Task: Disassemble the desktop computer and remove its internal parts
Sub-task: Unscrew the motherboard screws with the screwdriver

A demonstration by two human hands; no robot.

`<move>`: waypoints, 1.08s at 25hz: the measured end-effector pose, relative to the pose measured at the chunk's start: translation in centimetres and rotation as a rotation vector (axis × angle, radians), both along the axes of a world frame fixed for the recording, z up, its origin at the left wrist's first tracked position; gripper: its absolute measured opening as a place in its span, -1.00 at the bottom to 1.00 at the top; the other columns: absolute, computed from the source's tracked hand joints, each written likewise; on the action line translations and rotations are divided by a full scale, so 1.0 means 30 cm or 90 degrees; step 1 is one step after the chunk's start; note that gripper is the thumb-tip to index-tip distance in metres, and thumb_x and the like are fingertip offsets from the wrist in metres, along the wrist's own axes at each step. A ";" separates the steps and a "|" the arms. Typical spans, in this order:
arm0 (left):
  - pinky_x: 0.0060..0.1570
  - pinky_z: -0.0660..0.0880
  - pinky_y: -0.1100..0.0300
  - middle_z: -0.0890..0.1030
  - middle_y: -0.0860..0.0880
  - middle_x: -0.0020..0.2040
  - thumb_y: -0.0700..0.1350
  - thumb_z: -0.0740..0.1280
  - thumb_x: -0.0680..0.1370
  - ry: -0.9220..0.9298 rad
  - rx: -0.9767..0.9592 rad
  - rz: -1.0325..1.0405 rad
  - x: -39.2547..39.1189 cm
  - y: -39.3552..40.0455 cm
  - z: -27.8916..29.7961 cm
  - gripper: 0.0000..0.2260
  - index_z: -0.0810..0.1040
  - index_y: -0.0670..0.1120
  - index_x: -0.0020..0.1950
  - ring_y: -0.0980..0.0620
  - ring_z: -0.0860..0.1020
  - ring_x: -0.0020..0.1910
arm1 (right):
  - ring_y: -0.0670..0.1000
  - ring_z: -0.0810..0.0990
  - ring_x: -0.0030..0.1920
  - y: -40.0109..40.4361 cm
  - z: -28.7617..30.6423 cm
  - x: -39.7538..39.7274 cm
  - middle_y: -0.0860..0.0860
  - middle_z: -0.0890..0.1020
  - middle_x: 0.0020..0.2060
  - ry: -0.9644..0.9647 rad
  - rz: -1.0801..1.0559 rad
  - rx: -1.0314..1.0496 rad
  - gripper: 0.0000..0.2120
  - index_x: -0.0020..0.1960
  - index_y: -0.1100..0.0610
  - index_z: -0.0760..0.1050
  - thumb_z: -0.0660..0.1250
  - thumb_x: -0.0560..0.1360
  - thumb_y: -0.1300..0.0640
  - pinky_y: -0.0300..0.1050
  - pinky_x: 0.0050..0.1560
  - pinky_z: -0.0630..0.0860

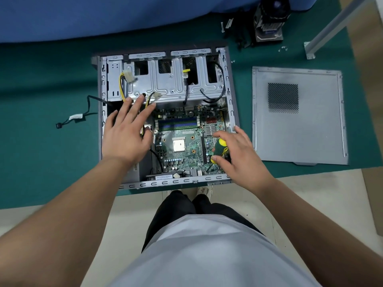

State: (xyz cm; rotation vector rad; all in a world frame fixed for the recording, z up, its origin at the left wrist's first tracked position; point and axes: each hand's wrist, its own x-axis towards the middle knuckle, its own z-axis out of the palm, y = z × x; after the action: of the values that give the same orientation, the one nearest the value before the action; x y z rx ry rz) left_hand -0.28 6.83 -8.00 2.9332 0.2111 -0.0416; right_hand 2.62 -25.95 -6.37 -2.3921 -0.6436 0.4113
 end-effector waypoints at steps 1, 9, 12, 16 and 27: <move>0.58 0.07 -0.10 0.07 0.18 0.68 0.08 0.12 0.59 -0.001 0.001 0.000 0.000 0.000 0.000 -0.41 0.13 0.24 0.64 0.10 -0.03 0.66 | -0.09 0.05 0.54 -0.001 0.000 0.000 0.12 0.57 0.21 0.003 0.000 0.001 -0.49 0.48 -0.14 0.23 0.36 0.61 -0.02 -0.13 0.53 -0.09; 0.57 0.11 -0.11 0.09 0.16 0.68 0.06 0.14 0.60 -0.004 0.006 -0.002 0.000 0.005 -0.007 -0.42 0.14 0.24 0.63 0.08 -0.01 0.67 | -0.04 0.07 0.54 -0.006 0.004 0.002 0.11 0.53 0.29 0.007 0.013 0.008 -0.51 0.48 -0.12 0.25 0.36 0.62 -0.01 -0.09 0.54 -0.07; 0.56 0.12 -0.11 0.10 0.16 0.68 0.06 0.13 0.59 -0.003 0.008 -0.001 0.000 0.003 -0.007 -0.42 0.13 0.25 0.63 0.08 -0.01 0.66 | -0.02 0.09 0.54 -0.009 0.004 -0.001 0.11 0.55 0.28 -0.005 0.018 0.015 -0.54 0.44 -0.07 0.30 0.37 0.61 0.00 -0.10 0.54 -0.06; 0.55 0.14 -0.11 0.10 0.16 0.68 0.06 0.12 0.59 -0.001 0.006 -0.001 -0.001 0.006 -0.007 -0.41 0.14 0.25 0.63 0.08 0.00 0.66 | -0.09 0.08 0.53 -0.025 0.005 0.000 0.10 0.57 0.23 -0.027 0.034 0.023 -0.59 0.34 -0.04 0.34 0.42 0.58 -0.01 -0.16 0.56 -0.06; 0.54 0.14 -0.10 0.11 0.17 0.67 0.06 0.15 0.58 -0.009 0.005 0.003 -0.002 0.006 -0.012 -0.40 0.13 0.25 0.63 0.09 0.00 0.66 | -0.12 -0.02 0.54 -0.042 0.011 0.011 0.11 0.50 0.29 0.053 0.042 0.027 -0.60 0.33 -0.08 0.31 0.41 0.59 -0.03 -0.04 0.49 0.09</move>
State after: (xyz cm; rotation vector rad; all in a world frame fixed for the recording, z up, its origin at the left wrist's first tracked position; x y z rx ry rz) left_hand -0.35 7.03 -8.36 2.9402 0.2169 -0.0193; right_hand 2.96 -27.22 -6.03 -2.3058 -0.6876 0.5182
